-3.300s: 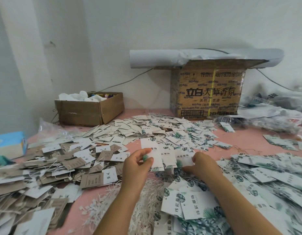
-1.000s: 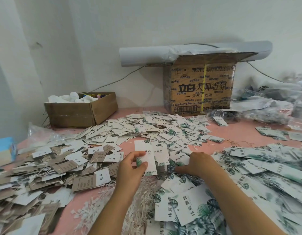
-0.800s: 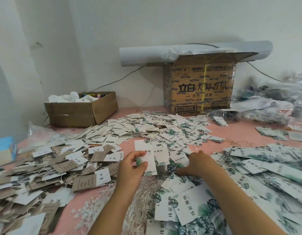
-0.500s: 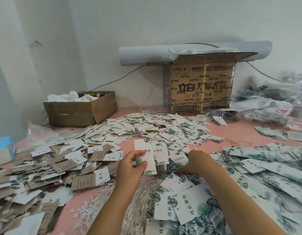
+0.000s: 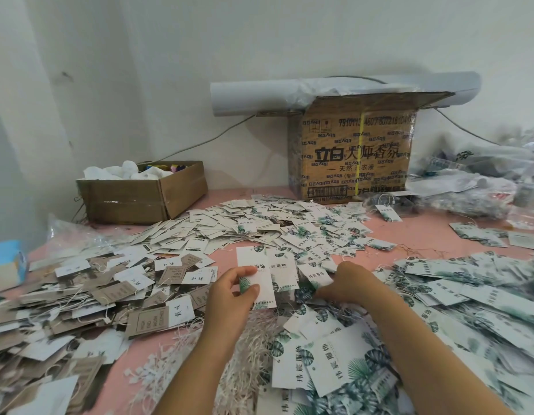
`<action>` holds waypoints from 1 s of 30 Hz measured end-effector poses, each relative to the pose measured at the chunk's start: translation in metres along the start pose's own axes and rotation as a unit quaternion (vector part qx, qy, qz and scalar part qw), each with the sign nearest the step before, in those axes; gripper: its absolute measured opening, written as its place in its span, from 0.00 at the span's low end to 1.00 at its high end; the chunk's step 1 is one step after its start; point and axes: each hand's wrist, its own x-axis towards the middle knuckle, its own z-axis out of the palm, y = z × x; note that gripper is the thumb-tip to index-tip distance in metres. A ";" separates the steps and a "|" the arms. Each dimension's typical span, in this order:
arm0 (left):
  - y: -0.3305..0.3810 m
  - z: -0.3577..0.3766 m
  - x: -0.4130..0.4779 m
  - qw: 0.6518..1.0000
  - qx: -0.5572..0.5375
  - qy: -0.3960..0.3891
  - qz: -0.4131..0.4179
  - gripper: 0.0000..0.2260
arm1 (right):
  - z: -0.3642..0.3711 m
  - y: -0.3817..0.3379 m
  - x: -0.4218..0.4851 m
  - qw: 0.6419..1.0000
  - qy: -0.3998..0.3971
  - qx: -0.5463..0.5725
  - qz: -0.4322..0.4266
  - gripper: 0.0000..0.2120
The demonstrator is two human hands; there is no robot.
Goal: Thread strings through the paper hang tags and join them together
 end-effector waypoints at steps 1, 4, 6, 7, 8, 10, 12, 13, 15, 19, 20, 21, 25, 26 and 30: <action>0.000 0.000 0.000 1.000 0.000 -0.001 -0.002 0.14 | 0.000 0.000 0.001 1.000 -0.003 0.011 0.001 0.18; 0.000 0.000 0.000 1.000 0.005 -0.002 0.000 0.14 | 0.001 0.000 0.001 0.999 -0.013 0.048 0.001 0.16; 0.000 -0.001 0.000 1.000 0.005 0.001 -0.001 0.14 | 0.000 0.000 0.000 0.998 -0.010 0.061 0.003 0.17; 0.000 -0.001 0.000 1.000 0.005 0.002 -0.002 0.14 | -0.001 -0.001 0.000 0.998 -0.006 0.065 0.004 0.17; 0.000 -0.001 0.000 1.000 0.004 0.002 -0.003 0.14 | -0.002 -0.002 -0.001 0.998 -0.005 0.066 0.004 0.18; -0.001 -0.001 0.000 1.000 0.003 0.001 -0.004 0.14 | -0.004 -0.003 -0.003 0.997 -0.007 0.076 0.005 0.20; -0.001 -0.001 0.000 1.000 0.002 0.001 -0.004 0.14 | -0.005 -0.004 -0.004 0.995 -0.011 0.098 0.009 0.20; -0.001 -0.001 0.000 1.000 0.003 0.001 -0.005 0.14 | -0.006 -0.005 -0.005 0.994 -0.010 0.109 0.012 0.20; -0.001 -0.001 0.000 1.000 0.004 0.002 -0.006 0.14 | -0.008 -0.006 -0.007 0.992 0.001 0.125 0.015 0.19; 0.001 0.000 -0.001 1.000 0.005 0.007 -0.008 0.13 | -0.014 -0.010 -0.012 0.985 0.051 0.162 -0.032 0.19; 0.001 0.000 -0.001 1.000 0.006 0.008 -0.004 0.12 | -0.016 -0.013 -0.014 0.981 0.060 0.177 -0.057 0.20; 0.002 0.000 -0.001 1.000 0.006 0.008 0.000 0.11 | -0.017 -0.017 -0.017 0.978 0.064 0.183 -0.082 0.20; 0.009 0.002 -0.005 0.999 -0.051 0.018 0.007 0.06 | -0.017 -0.037 -0.027 0.974 0.044 0.151 -0.161 0.25; 0.010 0.002 -0.005 0.998 -0.060 0.018 0.012 0.08 | -0.016 -0.041 -0.030 0.974 0.037 0.144 -0.172 0.25; 0.013 0.002 -0.004 0.996 -0.086 0.036 0.008 0.08 | -0.014 -0.055 -0.039 0.967 0.026 0.128 -0.220 0.23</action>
